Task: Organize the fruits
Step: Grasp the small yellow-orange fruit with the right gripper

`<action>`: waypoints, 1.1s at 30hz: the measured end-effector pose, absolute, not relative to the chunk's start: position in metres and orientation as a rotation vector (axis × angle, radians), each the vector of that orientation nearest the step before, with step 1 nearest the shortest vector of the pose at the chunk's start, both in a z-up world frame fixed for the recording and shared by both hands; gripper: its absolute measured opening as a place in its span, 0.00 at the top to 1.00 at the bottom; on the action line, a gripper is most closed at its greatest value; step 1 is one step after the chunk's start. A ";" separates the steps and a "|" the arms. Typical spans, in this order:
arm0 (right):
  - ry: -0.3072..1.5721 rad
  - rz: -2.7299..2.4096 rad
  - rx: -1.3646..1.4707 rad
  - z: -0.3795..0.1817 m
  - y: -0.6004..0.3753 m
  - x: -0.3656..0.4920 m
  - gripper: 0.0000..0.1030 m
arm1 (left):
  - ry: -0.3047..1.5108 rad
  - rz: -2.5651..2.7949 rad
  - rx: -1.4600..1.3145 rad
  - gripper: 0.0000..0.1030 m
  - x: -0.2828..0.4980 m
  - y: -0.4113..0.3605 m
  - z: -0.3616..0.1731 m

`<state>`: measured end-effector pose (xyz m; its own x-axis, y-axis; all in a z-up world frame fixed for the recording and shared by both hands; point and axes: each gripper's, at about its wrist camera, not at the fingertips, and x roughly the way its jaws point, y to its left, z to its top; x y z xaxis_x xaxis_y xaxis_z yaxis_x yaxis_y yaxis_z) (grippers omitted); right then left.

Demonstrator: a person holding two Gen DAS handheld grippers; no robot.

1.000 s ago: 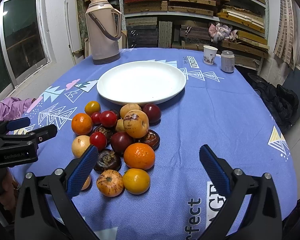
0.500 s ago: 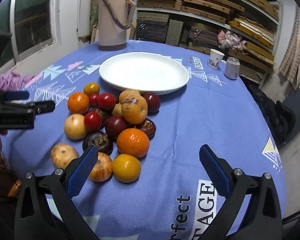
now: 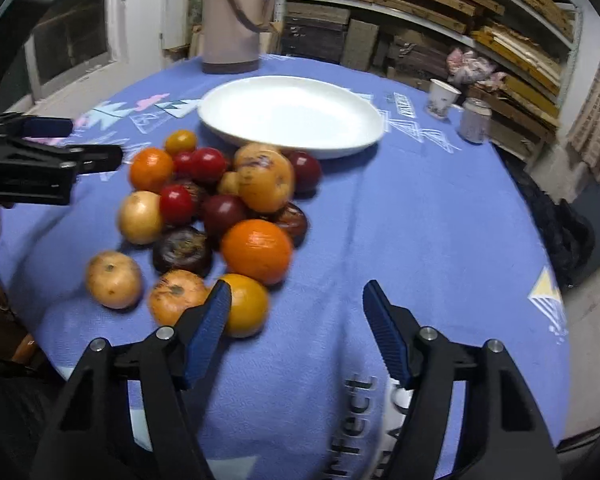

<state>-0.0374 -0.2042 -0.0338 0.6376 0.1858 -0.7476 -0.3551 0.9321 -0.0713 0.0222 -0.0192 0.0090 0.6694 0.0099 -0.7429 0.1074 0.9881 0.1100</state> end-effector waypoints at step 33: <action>0.900 0.420 -0.080 -0.054 -0.222 -0.029 0.64 | 0.971 -0.160 0.133 0.03 -0.020 -0.031 -0.028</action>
